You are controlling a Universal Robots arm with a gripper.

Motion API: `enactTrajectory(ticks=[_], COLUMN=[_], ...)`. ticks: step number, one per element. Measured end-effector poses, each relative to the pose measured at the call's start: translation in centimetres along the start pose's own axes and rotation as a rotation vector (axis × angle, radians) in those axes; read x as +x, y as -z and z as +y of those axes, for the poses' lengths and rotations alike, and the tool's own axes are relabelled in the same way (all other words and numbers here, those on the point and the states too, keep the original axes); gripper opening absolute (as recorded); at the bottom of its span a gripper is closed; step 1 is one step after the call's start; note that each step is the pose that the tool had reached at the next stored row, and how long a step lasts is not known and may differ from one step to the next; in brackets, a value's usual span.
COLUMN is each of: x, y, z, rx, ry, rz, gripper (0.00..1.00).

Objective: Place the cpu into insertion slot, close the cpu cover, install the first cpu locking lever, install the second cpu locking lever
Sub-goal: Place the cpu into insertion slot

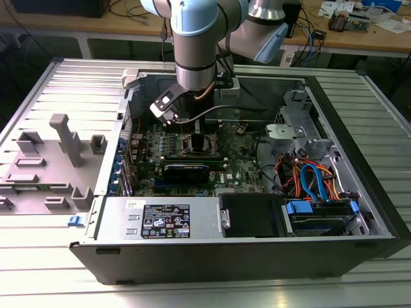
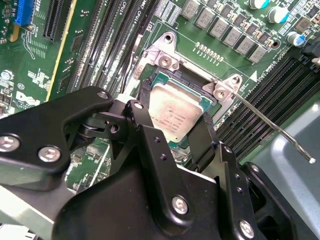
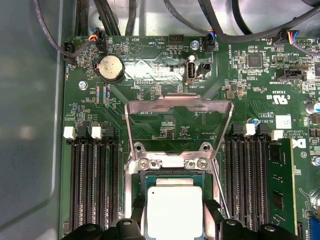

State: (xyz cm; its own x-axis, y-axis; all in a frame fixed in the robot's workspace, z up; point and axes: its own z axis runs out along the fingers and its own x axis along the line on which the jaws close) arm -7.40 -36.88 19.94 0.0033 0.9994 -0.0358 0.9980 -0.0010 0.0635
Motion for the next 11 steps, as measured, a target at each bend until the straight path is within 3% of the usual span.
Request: enactTrajectory(ticks=[4,11], x=[0.0,-0.05], y=[-0.01,-0.12], z=[-0.01,-0.01], rx=[0.0001,0.0003], ry=[-0.001,0.0], rz=[0.006,0.0059], gripper=[0.54,0.54])
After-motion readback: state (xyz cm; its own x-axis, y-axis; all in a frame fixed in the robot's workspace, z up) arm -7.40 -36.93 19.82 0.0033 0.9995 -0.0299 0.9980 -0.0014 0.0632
